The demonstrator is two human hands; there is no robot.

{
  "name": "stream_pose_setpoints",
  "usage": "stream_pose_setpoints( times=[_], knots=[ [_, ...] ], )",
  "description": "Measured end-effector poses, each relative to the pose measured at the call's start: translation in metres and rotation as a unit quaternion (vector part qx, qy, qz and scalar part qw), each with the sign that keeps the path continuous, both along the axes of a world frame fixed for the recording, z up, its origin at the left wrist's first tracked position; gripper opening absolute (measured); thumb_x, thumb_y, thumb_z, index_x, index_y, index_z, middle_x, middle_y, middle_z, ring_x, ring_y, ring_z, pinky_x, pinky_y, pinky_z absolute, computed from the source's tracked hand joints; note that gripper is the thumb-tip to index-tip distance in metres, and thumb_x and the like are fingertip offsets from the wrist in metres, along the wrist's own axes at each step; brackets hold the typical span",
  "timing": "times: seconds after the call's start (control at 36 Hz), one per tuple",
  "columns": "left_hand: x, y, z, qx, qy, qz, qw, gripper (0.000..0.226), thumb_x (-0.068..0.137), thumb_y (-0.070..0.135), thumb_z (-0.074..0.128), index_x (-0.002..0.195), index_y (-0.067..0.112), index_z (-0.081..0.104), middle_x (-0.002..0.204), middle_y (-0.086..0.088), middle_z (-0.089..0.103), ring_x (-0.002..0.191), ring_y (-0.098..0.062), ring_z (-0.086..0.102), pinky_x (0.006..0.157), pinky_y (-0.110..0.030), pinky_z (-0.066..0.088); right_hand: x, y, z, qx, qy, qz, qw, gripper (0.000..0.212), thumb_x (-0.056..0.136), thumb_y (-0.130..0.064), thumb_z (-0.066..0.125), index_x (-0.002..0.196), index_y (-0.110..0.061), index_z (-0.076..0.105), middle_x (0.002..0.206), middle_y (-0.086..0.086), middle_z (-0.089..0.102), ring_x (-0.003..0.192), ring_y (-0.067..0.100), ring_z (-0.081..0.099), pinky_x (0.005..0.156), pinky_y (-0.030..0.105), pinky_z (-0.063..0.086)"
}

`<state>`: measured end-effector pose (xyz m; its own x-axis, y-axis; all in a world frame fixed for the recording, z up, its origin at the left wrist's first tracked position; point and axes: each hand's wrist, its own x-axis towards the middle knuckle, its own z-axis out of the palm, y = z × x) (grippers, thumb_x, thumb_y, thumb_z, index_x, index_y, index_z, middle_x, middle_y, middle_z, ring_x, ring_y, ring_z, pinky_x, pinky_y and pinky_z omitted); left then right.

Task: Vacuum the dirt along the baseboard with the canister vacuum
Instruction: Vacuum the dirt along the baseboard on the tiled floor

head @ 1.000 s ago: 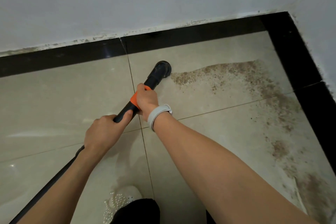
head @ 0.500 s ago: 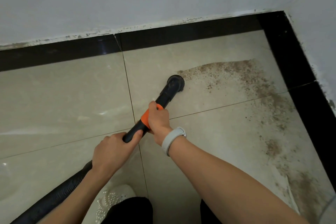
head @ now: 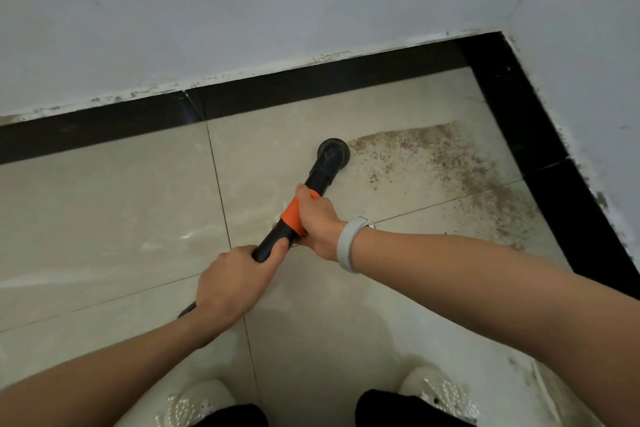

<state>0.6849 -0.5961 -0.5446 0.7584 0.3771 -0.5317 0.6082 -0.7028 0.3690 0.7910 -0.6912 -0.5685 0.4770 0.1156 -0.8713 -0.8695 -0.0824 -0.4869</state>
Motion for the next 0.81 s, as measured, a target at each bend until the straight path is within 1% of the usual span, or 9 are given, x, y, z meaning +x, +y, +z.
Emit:
stream_pose_setpoints(
  times=[0.08, 0.11, 0.25, 0.33, 0.42, 0.56, 0.67, 0.72, 0.81],
  knots=[
    [0.010, -0.004, 0.002, 0.005, -0.002, -0.010, 1.000, 0.056, 0.086, 0.070, 0.039, 0.063, 0.021, 0.055, 0.057, 0.001, 0.055, 0.055, -0.017, 0.055, 0.052, -0.026, 0.037, 0.007, -0.006, -0.002, 0.013, 0.007, -0.011, 1.000, 0.031, 0.097, -0.041, 0.045, 0.109, -0.012, 0.045, 0.120, 0.020, 0.060, 0.102, 0.037, 0.065, 0.081, 0.048, 0.058],
    [0.013, -0.007, 0.003, 0.006, -0.001, -0.012, 1.000, 0.056, 0.087, 0.069, 0.039, 0.064, 0.021, 0.055, 0.057, 0.001, 0.055, 0.054, -0.017, 0.054, 0.052, -0.026, 0.036, 0.010, -0.009, -0.002, 0.015, 0.009, -0.009, 1.000, 0.032, 0.097, -0.041, 0.045, 0.112, -0.012, 0.044, 0.120, 0.020, 0.060, 0.102, 0.037, 0.065, 0.080, 0.047, 0.058],
    [0.032, -0.026, 0.001, -0.006, -0.001, -0.011, 1.000, 0.057, 0.086, 0.071, 0.039, 0.063, 0.021, 0.053, 0.057, 0.002, 0.054, 0.055, -0.018, 0.056, 0.054, -0.026, 0.039, 0.030, -0.030, -0.003, 0.015, 0.001, -0.006, 1.000, 0.032, 0.099, -0.042, 0.043, 0.112, -0.012, 0.043, 0.119, 0.019, 0.060, 0.103, 0.036, 0.065, 0.081, 0.047, 0.058],
    [0.045, -0.042, -0.002, -0.019, -0.008, -0.005, 1.000, 0.058, 0.085, 0.071, 0.039, 0.060, 0.020, 0.052, 0.058, 0.000, 0.055, 0.058, -0.021, 0.056, 0.055, -0.027, 0.040, 0.042, -0.045, -0.007, 0.013, -0.011, -0.017, 1.000, 0.035, 0.098, -0.042, 0.044, 0.115, -0.011, 0.044, 0.119, 0.020, 0.060, 0.101, 0.037, 0.065, 0.077, 0.045, 0.059],
    [0.056, -0.057, -0.006, -0.020, -0.014, -0.015, 1.000, 0.058, 0.086, 0.070, 0.039, 0.062, 0.019, 0.053, 0.059, 0.001, 0.055, 0.058, -0.020, 0.056, 0.055, -0.028, 0.038, 0.052, -0.060, -0.012, 0.012, -0.025, -0.040, 0.999, 0.033, 0.098, -0.041, 0.044, 0.111, -0.011, 0.045, 0.113, 0.019, 0.061, 0.101, 0.037, 0.065, 0.077, 0.046, 0.058],
    [0.073, -0.078, -0.010, -0.034, -0.016, -0.042, 0.998, 0.057, 0.086, 0.069, 0.040, 0.062, 0.020, 0.053, 0.059, 0.001, 0.055, 0.059, -0.021, 0.055, 0.056, -0.028, 0.040, 0.064, -0.086, -0.012, 0.006, -0.036, -0.073, 0.997, 0.024, 0.099, -0.038, 0.045, 0.089, -0.016, 0.044, 0.103, 0.016, 0.059, 0.103, 0.038, 0.065, 0.084, 0.050, 0.056],
    [0.097, -0.093, -0.013, -0.048, -0.018, -0.072, 0.996, 0.058, 0.085, 0.071, 0.041, 0.060, 0.020, 0.052, 0.060, 0.000, 0.056, 0.060, -0.022, 0.057, 0.056, -0.028, 0.039, 0.080, -0.108, -0.010, 0.002, -0.046, -0.116, 0.992, 0.023, 0.099, -0.037, 0.045, 0.086, -0.017, 0.043, 0.104, 0.017, 0.058, 0.105, 0.039, 0.063, 0.087, 0.053, 0.055],
    [0.110, -0.102, -0.013, -0.040, -0.020, -0.093, 0.995, 0.058, 0.085, 0.072, 0.040, 0.063, 0.020, 0.055, 0.062, 0.001, 0.057, 0.059, -0.020, 0.056, 0.056, -0.028, 0.039, 0.089, -0.119, -0.011, -0.004, -0.051, -0.135, 0.990, 0.024, 0.099, -0.037, 0.046, 0.087, -0.016, 0.043, 0.105, 0.017, 0.058, 0.106, 0.040, 0.062, 0.087, 0.054, 0.054],
    [0.126, -0.118, -0.015, -0.030, -0.017, -0.122, 0.992, 0.059, 0.086, 0.073, 0.039, 0.069, 0.020, 0.060, 0.063, 0.002, 0.056, 0.058, -0.016, 0.053, 0.057, -0.029, 0.038, 0.100, -0.137, -0.012, -0.017, -0.055, -0.159, 0.986, 0.023, 0.098, -0.036, 0.046, 0.096, -0.013, 0.045, 0.095, 0.012, 0.056, 0.095, 0.033, 0.061, 0.079, 0.047, 0.056]
  ],
)
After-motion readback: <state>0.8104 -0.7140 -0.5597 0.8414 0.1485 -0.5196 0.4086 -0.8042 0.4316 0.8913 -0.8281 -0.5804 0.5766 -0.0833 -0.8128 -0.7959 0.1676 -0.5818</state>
